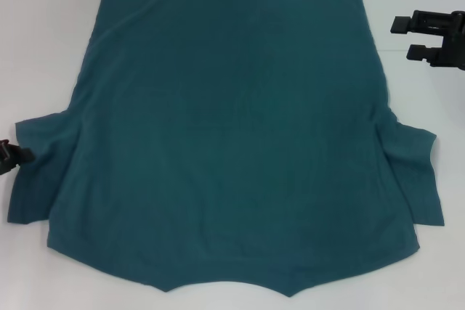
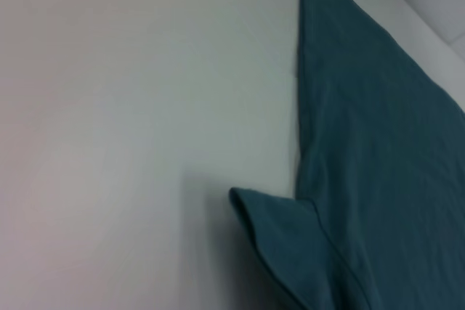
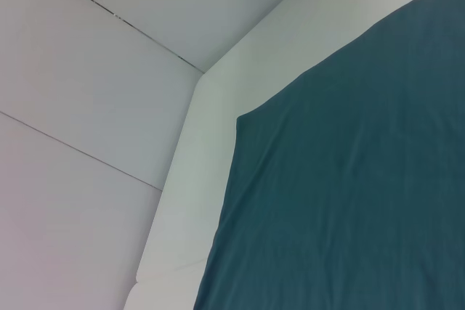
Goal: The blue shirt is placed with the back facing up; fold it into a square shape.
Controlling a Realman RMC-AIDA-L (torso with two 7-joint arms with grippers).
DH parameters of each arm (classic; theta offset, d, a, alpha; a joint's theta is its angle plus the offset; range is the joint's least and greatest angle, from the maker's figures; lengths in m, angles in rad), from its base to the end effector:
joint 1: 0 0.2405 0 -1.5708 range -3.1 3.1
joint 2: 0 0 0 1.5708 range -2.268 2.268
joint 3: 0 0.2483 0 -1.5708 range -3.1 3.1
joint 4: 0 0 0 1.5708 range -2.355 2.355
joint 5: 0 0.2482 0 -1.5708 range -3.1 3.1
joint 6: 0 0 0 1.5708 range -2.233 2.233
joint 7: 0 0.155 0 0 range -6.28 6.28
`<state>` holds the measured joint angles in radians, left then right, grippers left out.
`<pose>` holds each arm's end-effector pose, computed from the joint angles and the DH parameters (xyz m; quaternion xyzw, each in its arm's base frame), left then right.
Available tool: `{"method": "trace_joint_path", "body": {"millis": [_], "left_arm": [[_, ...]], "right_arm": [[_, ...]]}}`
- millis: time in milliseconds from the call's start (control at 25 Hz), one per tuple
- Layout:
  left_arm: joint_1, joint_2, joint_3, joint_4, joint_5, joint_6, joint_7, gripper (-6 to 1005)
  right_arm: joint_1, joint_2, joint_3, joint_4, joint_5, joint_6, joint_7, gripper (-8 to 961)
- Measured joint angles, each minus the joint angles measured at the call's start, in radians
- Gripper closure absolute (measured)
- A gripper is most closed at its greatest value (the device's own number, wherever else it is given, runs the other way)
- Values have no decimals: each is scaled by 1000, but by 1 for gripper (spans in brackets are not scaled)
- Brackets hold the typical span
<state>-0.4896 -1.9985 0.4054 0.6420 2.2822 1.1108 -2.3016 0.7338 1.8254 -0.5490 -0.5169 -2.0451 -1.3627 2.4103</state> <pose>-0.4039 0.3772 0.0699 -0.6281 -0.6770 -0.2218 0.3128 0.2730 0.4562 0.1045 -0.7160 0.6130 0.2975 0.1518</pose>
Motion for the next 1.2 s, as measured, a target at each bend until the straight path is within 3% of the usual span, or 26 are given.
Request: {"method": "trace_joint_path", "body": {"millis": [80,320,520,880,1080,1200], "left_arm": [[1,0,41,32,8,0,1,997],[-6,-10,160,175,104,-26,35,991],[-38,-11,204,260,251,-42,27,987],[-98,-18,222,297,458,-100,-28,978],[-109,-43,277,365,501,-78,-70,974],[-108,-64,331,455,516,-1,-115,971]], "right_arm": [[0,0,-1,0,-1,0,-2,86],[-1,0,-5,-12,-4,0,-4,86],[-1,0,-5,-13,-4,-1,-6,86],[-1,0,-9,-20,-4,-1,-8,86],[1,0,-16,-24,-4,-1,-8,86],[2,0,-22,-24,-4,-2,-8,86]]}}
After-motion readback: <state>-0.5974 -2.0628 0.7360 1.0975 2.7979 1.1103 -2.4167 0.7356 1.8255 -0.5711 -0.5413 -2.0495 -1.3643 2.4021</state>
